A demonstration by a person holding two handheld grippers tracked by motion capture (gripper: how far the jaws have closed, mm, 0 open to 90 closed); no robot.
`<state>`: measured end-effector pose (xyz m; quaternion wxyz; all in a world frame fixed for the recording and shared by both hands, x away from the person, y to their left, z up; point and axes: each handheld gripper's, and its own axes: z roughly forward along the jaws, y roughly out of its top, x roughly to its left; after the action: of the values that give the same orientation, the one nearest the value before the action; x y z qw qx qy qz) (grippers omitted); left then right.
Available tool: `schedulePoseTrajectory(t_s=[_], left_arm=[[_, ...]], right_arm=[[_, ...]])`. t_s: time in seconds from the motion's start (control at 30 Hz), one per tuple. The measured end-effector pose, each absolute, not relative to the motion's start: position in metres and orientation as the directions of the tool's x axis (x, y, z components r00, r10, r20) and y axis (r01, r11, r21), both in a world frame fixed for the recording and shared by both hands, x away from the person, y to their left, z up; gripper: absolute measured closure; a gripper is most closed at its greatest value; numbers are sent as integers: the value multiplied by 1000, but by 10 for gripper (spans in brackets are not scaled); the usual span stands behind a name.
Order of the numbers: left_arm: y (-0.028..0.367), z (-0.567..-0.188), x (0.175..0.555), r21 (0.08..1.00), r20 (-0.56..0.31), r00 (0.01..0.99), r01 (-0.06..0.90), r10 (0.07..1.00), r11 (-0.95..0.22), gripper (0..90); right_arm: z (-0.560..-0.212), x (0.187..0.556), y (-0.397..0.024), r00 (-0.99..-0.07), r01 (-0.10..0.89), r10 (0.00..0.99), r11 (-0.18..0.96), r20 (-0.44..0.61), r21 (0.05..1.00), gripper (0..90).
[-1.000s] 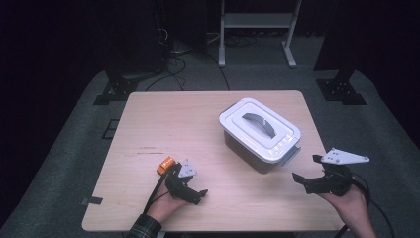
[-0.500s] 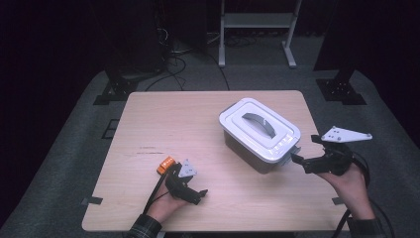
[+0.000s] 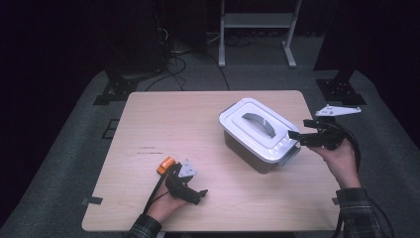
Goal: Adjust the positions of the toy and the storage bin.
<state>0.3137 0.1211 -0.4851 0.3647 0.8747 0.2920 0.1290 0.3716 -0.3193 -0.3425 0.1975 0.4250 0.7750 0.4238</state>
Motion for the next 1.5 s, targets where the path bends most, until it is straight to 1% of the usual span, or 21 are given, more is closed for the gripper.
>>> schedulePoseTrajectory(t_s=[0.13,0.17,0.2,0.23,0.3,0.43,0.5,0.53,0.67,0.73,0.87,1.03,1.27,1.5], left_arm=[[121,-485,314,714,14,796,416,605,-564,0],[121,-485,314,714,14,797,416,604,-564,0],[121,-485,314,714,14,796,416,605,-564,0],[121,-485,314,715,13,796,416,606,-562,0],[121,-485,314,712,15,798,415,603,-567,0],[121,-485,314,712,16,798,414,602,-567,0],[121,-485,314,712,16,798,414,603,-567,0],[121,-485,314,712,16,798,414,603,-567,0],[121,-485,314,713,15,797,414,603,-566,0],[121,-485,314,713,15,797,414,603,-566,0],[121,-485,314,713,16,798,414,603,-566,0],[121,-485,314,712,16,798,414,602,-567,0],[121,-485,314,712,16,798,414,602,-567,0],[121,-485,314,713,14,797,415,604,-565,0]], right_arm=[[-345,384,-321,-552,486,834,315,6,815,447],[-345,384,-321,-552,486,834,315,6,815,447],[-346,388,-322,-550,489,835,321,1,811,492],[-346,388,-322,-550,489,835,321,1,811,492],[-350,396,-325,-556,497,831,318,15,808,545],[-354,401,-325,-567,500,823,322,23,804,572],[-356,403,-323,-576,496,817,325,25,805,604],[-358,406,-322,-575,504,817,327,28,799,635],[-361,410,-320,-585,512,810,325,45,795,668],[-361,410,-320,-582,512,812,326,43,795,715],[-361,409,-321,-595,525,801,323,68,787,717],[-359,404,-318,-615,525,786,345,67,778,719],[-356,393,-310,-646,510,763,401,30,761,718],[-357,383,-308,-665,501,746,404,41,765,717]])
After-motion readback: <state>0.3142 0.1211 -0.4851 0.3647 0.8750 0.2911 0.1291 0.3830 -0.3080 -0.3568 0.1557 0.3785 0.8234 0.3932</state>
